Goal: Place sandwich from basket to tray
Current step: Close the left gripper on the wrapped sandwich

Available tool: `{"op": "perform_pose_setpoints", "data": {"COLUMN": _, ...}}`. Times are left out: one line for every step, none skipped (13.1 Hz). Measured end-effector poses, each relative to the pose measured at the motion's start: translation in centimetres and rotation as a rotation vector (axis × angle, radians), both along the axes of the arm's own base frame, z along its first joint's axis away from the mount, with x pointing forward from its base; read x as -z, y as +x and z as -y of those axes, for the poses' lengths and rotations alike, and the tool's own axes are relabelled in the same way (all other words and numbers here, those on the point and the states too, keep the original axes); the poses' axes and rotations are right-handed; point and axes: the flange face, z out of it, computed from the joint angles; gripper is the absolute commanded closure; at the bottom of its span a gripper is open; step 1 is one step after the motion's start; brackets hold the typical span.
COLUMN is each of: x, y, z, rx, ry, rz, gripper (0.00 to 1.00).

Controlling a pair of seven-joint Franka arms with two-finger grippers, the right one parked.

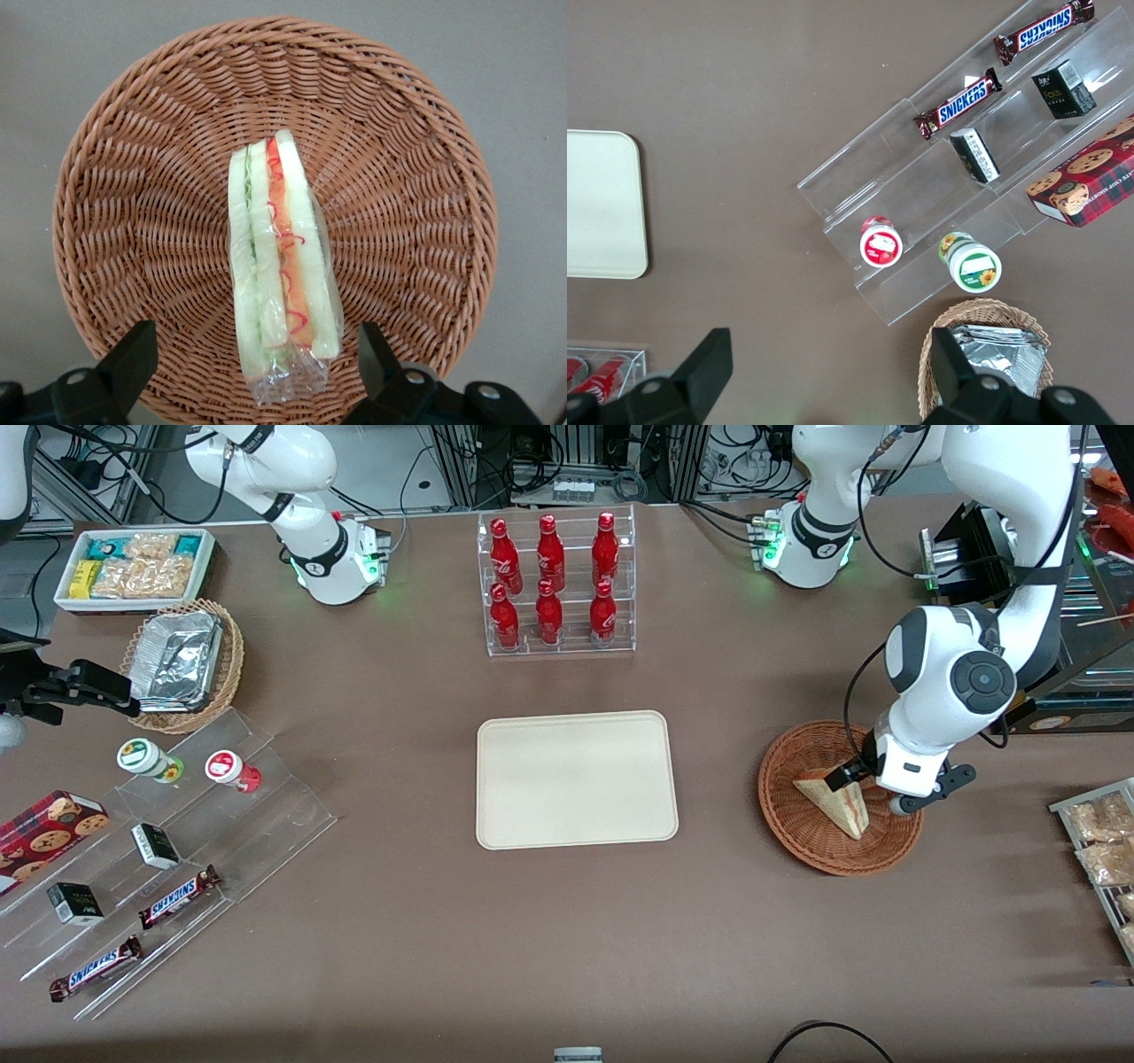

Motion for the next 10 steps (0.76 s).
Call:
{"op": "perform_pose_setpoints", "data": {"x": 0.3, "y": 0.0, "z": 0.0, "rx": 0.000, "ry": 0.000, "rz": -0.001, "gripper": 0.00}}
{"op": "perform_pose_setpoints", "data": {"x": 0.5, "y": 0.0, "z": 0.1, "rx": 0.002, "ry": 0.000, "rz": -0.002, "gripper": 0.00}}
{"op": "perform_pose_setpoints", "data": {"x": 0.8, "y": 0.0, "z": 0.3, "rx": 0.005, "ry": 0.000, "rz": -0.003, "gripper": 0.00}}
{"op": "perform_pose_setpoints", "data": {"x": 1.2, "y": 0.0, "z": 0.6, "rx": 0.009, "ry": -0.001, "rz": 0.001, "gripper": 0.00}}
{"op": "perform_pose_setpoints", "data": {"x": 1.6, "y": 0.1, "z": 0.8, "rx": 0.012, "ry": -0.002, "rz": 0.006, "gripper": 0.00}}
{"op": "perform_pose_setpoints", "data": {"x": 2.1, "y": 0.1, "z": 0.8, "rx": 0.012, "ry": -0.002, "rz": 0.004, "gripper": 0.00}}
{"op": "perform_pose_setpoints", "data": {"x": 2.5, "y": 0.1, "z": 0.8, "rx": 0.012, "ry": -0.002, "rz": -0.001, "gripper": 0.00}}
{"op": "perform_pose_setpoints", "data": {"x": 2.8, "y": 0.0, "z": 0.8, "rx": 0.012, "ry": -0.001, "rz": -0.004, "gripper": 0.06}}
{"op": "perform_pose_setpoints", "data": {"x": 3.0, "y": 0.0, "z": 0.8, "rx": 0.012, "ry": -0.001, "rz": -0.006, "gripper": 0.19}}
{"op": "perform_pose_setpoints", "data": {"x": 3.2, "y": 0.0, "z": 0.8, "rx": 0.012, "ry": -0.001, "rz": -0.008, "gripper": 0.42}}
